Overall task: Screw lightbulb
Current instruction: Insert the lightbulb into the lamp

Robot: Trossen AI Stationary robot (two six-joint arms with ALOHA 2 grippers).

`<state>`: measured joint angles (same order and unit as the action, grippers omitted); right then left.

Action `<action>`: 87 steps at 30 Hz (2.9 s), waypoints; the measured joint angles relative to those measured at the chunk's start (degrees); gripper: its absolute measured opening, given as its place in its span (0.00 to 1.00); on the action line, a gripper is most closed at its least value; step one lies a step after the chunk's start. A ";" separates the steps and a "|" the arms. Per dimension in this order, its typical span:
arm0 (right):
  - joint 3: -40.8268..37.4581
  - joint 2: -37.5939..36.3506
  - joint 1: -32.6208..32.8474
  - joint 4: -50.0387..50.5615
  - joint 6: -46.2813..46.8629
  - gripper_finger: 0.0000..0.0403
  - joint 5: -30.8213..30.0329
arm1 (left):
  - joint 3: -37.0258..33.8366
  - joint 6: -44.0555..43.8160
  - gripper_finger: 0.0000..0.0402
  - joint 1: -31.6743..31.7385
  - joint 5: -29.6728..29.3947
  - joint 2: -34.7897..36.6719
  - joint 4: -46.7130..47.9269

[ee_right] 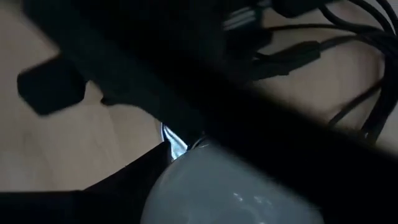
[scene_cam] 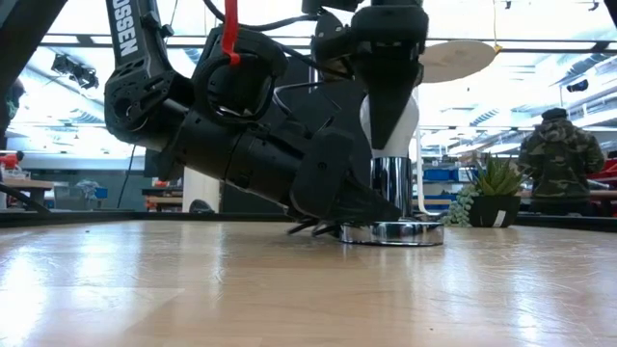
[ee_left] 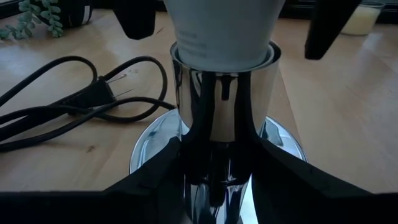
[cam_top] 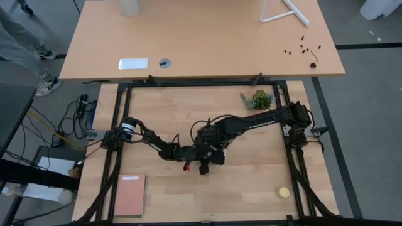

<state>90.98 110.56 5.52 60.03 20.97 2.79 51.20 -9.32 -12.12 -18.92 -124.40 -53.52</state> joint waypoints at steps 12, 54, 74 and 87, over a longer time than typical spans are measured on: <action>-0.02 0.00 -1.03 -0.02 22.11 0.67 1.15 | 0.00 0.07 0.49 0.00 0.04 0.00 0.01; -24.65 -23.80 18.14 -23.99 17.39 0.85 -31.51 | 0.00 0.07 0.49 -0.07 0.28 0.00 0.16; -59.76 -28.24 21.00 -70.75 14.01 0.80 -42.33 | 0.00 0.16 0.49 -0.09 -0.15 0.00 -0.04; -67.91 -28.22 20.17 -82.97 11.08 0.75 -37.32 | 0.00 1.57 0.49 -0.11 -0.33 -0.04 -0.71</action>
<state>23.07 82.35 25.69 -22.94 32.05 -34.53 51.20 -7.75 -12.23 -19.25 -124.44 -54.23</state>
